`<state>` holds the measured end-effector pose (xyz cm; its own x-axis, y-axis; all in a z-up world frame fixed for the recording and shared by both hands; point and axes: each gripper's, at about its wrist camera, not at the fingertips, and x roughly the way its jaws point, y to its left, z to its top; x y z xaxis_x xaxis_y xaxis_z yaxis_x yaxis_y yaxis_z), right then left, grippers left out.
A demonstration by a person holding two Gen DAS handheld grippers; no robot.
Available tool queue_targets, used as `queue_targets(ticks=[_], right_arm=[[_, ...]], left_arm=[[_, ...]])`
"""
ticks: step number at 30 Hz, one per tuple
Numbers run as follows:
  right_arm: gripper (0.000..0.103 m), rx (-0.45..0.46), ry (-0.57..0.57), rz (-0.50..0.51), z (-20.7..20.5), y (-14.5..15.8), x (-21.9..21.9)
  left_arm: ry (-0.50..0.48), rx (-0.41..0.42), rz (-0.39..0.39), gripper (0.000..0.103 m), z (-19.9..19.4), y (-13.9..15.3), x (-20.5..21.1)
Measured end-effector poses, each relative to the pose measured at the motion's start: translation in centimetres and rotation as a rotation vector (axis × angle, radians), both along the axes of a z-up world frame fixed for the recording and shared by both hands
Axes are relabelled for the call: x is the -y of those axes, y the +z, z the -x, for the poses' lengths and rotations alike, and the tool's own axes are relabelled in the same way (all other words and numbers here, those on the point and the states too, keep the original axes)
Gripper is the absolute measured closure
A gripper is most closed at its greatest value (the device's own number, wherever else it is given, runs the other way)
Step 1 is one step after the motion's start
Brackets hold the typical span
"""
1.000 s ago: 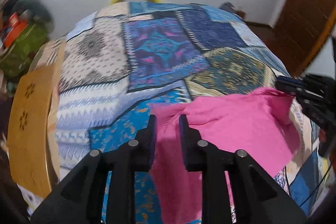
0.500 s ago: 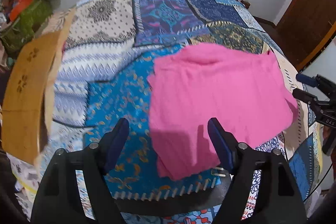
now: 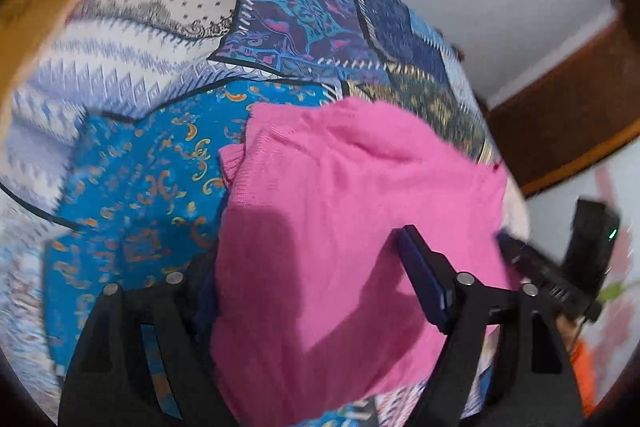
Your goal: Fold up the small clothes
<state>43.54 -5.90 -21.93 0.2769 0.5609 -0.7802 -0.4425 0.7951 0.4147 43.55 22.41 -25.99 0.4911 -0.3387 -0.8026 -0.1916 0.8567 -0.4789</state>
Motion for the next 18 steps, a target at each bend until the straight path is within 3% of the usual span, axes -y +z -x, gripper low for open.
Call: queue_targets(ticks=[1,2,3,4,5,11,18], right_arm=[[0.065,-0.005,0.002,-0.008,-0.1,-0.1,-0.2],[0.069,-0.012,0.005,-0.022,-0.2,-0.2,-0.5],[0.079,-0.023,0.010,-0.039,-0.3,-0.3,-0.6],[0.092,-0.035,0.011,-0.063,-0.3,-0.3,-0.7],[0.092,-0.032,0.004,-0.076,-0.1,-0.2,-0.7],[0.094,0.074,0.028,-0.045,2.2,1.9,-1.0],[0.094,0.155,0.072,-0.095,5.2,7.2,-0.9]], left_arm=[[0.004,0.001,0.027,0.042,-0.2,-0.3,-0.3],[0.009,0.002,0.039,0.058,-0.4,-0.4,-0.4],[0.009,0.005,0.060,0.075,-0.4,-0.4,-0.6],[0.001,0.007,0.101,0.082,-0.4,-0.5,-0.6],[0.004,0.007,0.118,0.083,-0.3,-0.4,-0.6],[-0.062,0.059,-0.071,0.086,1.9,2.7,1.7],[-0.052,0.140,-0.188,0.086,7.0,8.8,2.5]])
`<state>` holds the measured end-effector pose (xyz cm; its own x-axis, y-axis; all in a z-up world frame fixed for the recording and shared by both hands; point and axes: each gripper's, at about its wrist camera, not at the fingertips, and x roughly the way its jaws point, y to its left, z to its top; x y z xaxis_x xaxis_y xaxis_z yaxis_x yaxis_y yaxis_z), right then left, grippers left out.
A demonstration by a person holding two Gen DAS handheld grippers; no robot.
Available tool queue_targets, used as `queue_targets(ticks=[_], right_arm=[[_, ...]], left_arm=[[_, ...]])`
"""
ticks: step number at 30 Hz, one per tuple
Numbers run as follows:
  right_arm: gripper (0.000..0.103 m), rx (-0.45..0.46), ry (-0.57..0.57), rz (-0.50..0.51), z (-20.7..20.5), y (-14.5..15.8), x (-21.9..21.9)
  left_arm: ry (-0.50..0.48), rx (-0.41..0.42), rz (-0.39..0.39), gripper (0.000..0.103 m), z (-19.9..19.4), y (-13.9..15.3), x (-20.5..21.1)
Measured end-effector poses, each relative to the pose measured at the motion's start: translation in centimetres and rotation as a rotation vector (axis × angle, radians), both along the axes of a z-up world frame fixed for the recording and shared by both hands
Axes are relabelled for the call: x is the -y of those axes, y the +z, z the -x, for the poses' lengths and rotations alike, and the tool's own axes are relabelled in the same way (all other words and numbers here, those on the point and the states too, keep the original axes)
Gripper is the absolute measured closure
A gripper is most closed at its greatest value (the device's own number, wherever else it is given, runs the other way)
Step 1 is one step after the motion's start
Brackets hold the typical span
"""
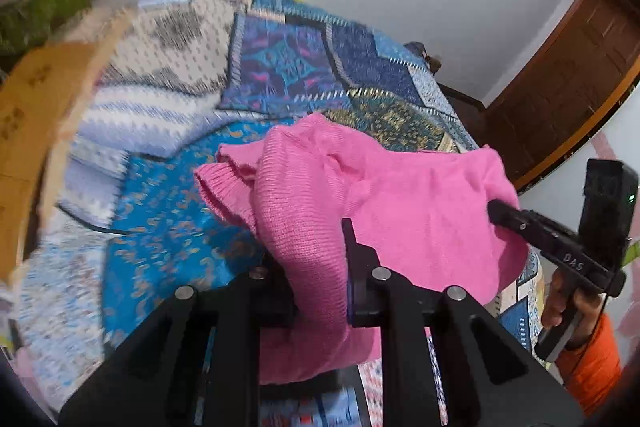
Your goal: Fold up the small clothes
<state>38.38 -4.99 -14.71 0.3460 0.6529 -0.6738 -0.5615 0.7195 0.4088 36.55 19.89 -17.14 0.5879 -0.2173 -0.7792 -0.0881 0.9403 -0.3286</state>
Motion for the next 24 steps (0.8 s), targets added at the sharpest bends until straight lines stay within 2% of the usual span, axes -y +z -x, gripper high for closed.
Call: queue_targets(ticks=[6,12,16,24], right_arm=[[0.094,0.075,0.062,-0.047,3.6,4.7,-1.2],[0.094,0.109,0.099,-0.074,7.1,6.9,-2.4],[0.094,0.092,0.125,-0.061,9.0,6.2,-3.7],[0.094,0.034,0.151,0.052,10.4,0.9,-5.8]], left_arm=[[0.025,0.076,-0.060,0.086,5.6,5.5,-0.2],[0.060,0.093,-0.065,0.086,9.9,7.6,-1.7],[0.061,0.054,-0.064,0.086,11.7,6.1,-2.6],[0.056,-0.076,-0.024,0.086,12.4,-1.0,-3.9]])
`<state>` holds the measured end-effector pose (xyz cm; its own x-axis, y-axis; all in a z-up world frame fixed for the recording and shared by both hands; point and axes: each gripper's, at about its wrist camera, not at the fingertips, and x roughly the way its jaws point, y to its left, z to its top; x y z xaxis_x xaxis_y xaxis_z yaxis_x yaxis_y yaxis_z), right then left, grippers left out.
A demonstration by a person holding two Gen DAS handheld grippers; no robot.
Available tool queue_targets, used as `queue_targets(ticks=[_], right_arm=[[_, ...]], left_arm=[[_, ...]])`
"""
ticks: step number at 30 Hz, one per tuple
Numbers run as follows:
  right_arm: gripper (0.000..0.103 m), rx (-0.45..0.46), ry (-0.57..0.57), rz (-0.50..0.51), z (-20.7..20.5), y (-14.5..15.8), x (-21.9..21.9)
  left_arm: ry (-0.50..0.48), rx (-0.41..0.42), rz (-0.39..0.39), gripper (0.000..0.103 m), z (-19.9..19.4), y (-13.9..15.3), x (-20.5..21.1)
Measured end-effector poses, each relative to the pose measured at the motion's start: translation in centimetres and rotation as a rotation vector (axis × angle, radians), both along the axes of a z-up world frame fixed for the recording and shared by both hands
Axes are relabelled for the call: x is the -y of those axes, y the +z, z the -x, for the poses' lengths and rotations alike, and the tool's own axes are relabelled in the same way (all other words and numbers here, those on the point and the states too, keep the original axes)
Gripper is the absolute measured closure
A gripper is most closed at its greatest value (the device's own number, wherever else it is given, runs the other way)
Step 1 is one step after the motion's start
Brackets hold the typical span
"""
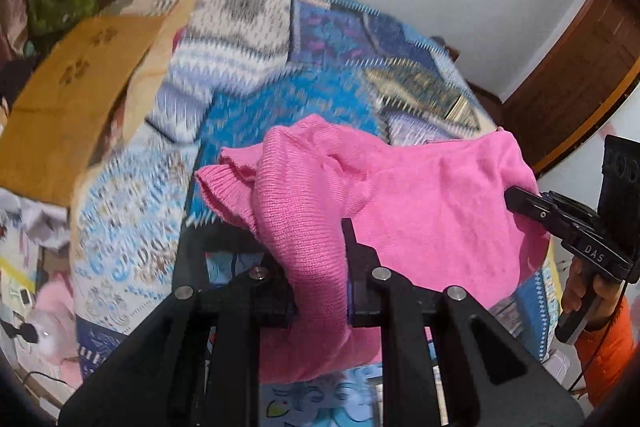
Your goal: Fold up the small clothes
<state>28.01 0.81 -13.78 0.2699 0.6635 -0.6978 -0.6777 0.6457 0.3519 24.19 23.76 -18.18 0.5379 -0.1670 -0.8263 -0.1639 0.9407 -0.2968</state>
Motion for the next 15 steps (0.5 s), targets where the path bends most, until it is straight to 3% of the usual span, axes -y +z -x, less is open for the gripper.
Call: queue_targets(ticks=[6,11,15], right_arm=[[0.089,-0.004,-0.020,0.073,-0.7,-3.2,0.6],[0.083,0.164,-0.041,0.170,0.4,-1.8,0.9],[0.069,0.236,-0.028,0.140,1.3,0.5,0.5]], left_arm=[[0.016,-0.051,-0.046,0.077,-0.3,-2.9,-0.3],[0.069,-0.069,-0.186,0.073,0.0,-2.4,-0.4],[0.092,0.008,-0.232,0.062,0.4,0.2,-0.2]])
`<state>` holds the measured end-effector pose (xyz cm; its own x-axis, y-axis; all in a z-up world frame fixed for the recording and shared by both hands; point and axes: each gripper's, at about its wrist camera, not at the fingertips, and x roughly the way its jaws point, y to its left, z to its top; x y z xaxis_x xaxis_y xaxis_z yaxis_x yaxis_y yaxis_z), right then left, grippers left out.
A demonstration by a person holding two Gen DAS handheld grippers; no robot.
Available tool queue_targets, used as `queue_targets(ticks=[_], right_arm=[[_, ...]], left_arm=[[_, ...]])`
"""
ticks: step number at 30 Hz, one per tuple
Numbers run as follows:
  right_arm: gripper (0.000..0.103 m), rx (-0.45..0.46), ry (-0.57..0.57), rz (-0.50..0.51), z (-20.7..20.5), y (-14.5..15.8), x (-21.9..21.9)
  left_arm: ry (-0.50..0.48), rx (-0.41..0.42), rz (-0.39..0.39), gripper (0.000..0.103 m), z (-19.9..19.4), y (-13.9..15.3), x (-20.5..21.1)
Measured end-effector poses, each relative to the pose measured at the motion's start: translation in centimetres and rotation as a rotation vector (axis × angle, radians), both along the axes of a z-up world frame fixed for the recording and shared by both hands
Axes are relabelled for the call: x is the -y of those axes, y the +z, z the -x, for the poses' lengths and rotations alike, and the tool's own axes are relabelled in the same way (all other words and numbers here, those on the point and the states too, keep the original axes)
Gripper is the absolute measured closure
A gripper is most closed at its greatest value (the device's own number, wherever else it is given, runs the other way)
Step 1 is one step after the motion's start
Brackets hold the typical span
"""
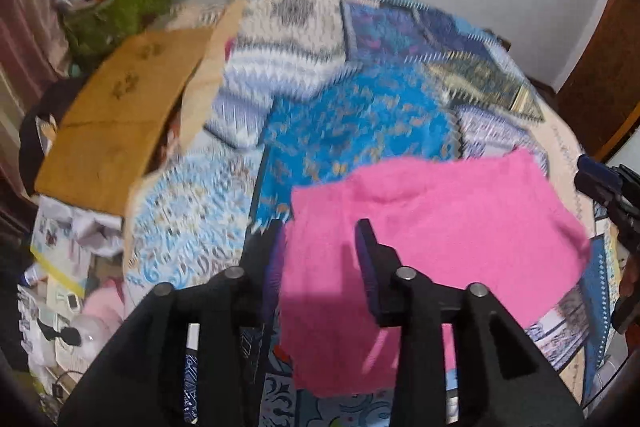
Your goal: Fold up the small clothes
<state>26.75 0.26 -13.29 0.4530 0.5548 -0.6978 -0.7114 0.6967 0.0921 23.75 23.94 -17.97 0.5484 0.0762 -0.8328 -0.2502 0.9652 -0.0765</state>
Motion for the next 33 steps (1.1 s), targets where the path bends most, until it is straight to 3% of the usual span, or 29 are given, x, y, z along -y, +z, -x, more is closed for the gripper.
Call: queue_targets(ticks=[3,7,12,17,20,25,33], right_arm=[[0.066,-0.010,0.049,-0.034,0.5,0.8,-1.4],[0.062,-0.095,0.128,-0.047,1.1,-0.7,-3.4],[0.062,-0.182,0.116,-0.034,1.7,-3.6,-3.2],[0.061,-0.171,0.042,-0.001,1.9,-3.9,-0.6],[0.060,-0.161,-0.003,0.001,2.3,-3.2,1.1],[0.060,-0.100,-0.053,-0.024,3.6,-0.2,3.6],[0.060,0.065,-0.060,-0.191,8.2,8.7,5.9]], left_arm=[[-0.047,0.057,0.068,0.056,0.2,1.7,1.3],[-0.138,0.053,0.106,0.054,-0.4,1.5,4.1],[-0.168,-0.030,0.076,0.053,-0.6,-1.7,5.9],[-0.123,-0.067,-0.051,0.053,1.1,-3.4,4.5],[-0.086,-0.070,-0.069,0.053,2.4,-2.9,3.3],[-0.052,0.004,-0.090,0.053,5.4,1.2,2.8],[-0.100,0.244,-0.113,0.053,10.5,11.3,7.5]])
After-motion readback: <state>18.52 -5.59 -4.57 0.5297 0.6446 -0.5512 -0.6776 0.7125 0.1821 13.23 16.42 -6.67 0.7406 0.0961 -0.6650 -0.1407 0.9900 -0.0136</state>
